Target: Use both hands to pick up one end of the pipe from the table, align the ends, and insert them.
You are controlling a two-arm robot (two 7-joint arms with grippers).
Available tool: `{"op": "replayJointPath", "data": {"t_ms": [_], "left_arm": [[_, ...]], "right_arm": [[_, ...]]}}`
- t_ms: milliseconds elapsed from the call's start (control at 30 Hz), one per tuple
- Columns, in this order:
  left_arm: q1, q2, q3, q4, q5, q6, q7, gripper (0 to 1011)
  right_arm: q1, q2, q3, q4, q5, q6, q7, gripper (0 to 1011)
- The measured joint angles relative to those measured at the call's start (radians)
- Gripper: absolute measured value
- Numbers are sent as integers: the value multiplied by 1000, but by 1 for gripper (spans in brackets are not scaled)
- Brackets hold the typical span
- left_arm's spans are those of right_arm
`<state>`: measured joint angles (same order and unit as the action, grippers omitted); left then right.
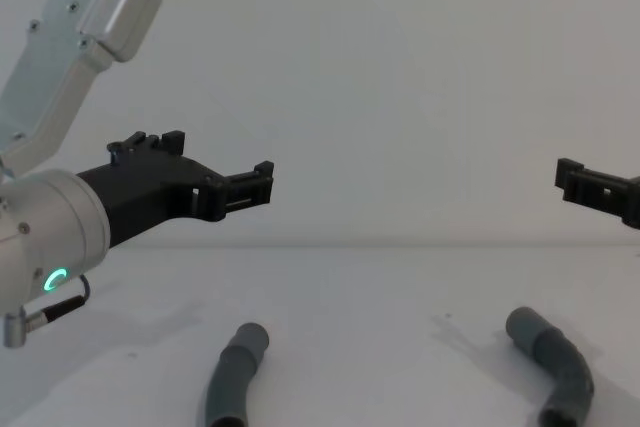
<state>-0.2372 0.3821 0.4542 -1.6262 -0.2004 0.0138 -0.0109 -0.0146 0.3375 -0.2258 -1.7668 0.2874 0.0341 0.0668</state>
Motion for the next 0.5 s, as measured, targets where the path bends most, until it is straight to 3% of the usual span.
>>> {"op": "replayJointPath", "data": {"t_ms": [500], "left_arm": [[0, 0, 0, 0, 0, 0, 0, 1001]], "right_arm": [[0, 0, 0, 0, 0, 0, 0, 1002]]}}
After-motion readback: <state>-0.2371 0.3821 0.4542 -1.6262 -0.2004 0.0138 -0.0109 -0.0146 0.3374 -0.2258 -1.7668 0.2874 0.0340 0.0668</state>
